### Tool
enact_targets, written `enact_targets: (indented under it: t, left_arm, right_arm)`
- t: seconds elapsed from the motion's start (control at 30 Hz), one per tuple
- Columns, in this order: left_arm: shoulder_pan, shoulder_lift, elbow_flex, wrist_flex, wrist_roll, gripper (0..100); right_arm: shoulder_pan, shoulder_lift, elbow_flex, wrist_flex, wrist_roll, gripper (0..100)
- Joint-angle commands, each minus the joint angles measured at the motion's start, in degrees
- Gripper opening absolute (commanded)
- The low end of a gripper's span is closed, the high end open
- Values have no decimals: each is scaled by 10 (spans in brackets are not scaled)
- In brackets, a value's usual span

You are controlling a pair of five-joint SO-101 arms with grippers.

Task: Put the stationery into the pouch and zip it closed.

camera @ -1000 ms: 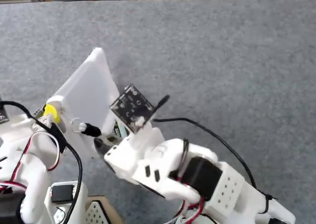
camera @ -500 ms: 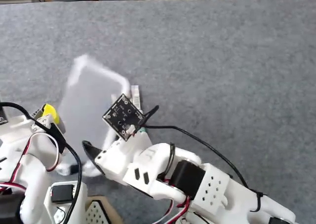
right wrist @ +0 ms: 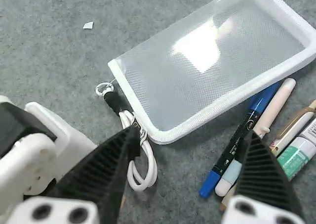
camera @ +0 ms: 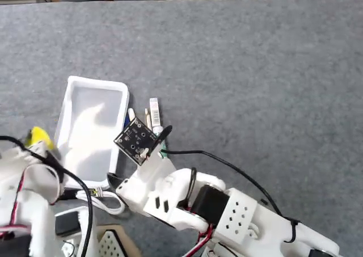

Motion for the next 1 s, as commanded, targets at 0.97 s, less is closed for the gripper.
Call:
enact_targets:
  t: [0.97]
  left_arm:
    - [-138,-41,618,-362,-271,170]
  right_arm:
    - [142,-11,-47,46,-4,319]
